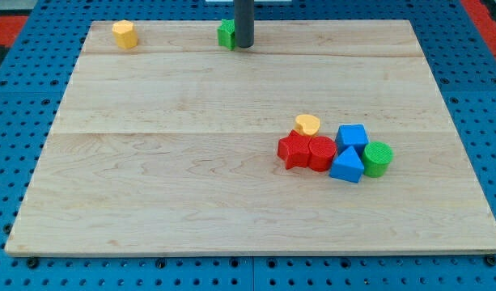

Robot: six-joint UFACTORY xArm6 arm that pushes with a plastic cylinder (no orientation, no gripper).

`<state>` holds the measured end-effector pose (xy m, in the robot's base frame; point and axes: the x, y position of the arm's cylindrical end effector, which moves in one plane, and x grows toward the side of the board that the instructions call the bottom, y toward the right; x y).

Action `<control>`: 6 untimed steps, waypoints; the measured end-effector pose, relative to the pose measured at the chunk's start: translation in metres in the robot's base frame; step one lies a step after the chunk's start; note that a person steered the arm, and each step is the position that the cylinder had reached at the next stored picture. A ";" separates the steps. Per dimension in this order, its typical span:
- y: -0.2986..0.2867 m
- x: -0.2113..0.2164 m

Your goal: Point your arm at the red star

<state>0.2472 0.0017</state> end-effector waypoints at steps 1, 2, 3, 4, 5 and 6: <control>0.014 0.067; 0.014 0.147; 0.014 0.241; 0.010 0.308; 0.079 0.299; 0.066 0.261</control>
